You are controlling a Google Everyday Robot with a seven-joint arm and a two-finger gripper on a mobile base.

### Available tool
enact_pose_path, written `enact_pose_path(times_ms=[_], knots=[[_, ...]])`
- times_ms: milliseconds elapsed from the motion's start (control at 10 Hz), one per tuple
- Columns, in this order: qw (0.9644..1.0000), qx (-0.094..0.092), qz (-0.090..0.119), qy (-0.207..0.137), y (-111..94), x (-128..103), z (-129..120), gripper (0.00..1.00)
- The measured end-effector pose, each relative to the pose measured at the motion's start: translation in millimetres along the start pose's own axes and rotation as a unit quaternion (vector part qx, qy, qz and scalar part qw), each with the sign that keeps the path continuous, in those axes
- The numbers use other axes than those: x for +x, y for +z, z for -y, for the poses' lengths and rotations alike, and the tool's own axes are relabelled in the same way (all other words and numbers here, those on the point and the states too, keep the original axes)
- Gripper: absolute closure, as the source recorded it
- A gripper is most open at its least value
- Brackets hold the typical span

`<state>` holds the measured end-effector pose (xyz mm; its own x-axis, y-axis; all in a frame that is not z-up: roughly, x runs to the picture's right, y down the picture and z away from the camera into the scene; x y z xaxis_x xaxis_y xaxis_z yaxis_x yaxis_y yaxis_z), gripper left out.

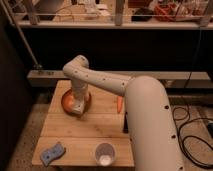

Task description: Place the bottle in the ceramic bowl

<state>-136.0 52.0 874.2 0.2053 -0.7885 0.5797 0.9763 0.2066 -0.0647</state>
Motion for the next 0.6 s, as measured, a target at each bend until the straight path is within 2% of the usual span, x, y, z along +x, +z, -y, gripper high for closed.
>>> enact_pose_path(times_ms=[600], knots=[[1.0000, 0.000, -0.001, -0.003, 0.2, -0.3, 0.1, 0.73]])
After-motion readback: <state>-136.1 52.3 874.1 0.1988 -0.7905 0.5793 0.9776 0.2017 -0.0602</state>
